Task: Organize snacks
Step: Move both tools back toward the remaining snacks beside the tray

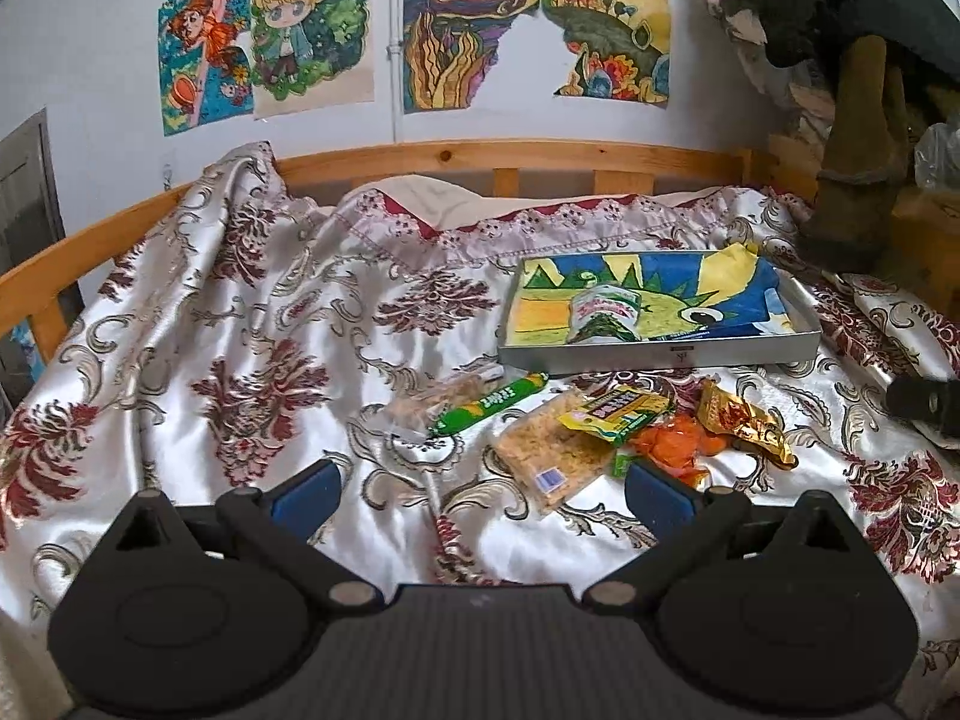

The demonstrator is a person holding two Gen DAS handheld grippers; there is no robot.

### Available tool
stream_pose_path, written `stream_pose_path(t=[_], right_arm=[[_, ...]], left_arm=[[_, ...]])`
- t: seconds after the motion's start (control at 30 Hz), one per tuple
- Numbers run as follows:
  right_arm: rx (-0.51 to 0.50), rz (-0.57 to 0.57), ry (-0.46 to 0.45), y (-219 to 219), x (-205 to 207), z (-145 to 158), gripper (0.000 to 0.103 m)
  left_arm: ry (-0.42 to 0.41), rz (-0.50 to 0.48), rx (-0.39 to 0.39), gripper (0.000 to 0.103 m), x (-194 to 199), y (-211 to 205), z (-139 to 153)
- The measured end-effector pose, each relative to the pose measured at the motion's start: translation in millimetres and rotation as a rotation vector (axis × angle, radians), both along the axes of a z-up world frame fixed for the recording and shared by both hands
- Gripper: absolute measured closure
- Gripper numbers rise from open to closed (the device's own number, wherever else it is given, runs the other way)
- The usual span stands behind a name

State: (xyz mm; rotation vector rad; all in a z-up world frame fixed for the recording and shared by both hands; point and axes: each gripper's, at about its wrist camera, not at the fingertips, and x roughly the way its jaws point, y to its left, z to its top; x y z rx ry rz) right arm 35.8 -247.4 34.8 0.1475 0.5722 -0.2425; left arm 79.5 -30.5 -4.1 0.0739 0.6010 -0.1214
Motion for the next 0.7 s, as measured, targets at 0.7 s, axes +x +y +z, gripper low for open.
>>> stream_pose_path(t=[0.7], right_arm=[[-0.028,0.21,0.117,-63,116,-34,0.001]], left_arm=[[0.136,-0.129,-0.019,0.0,66,-72,-62]])
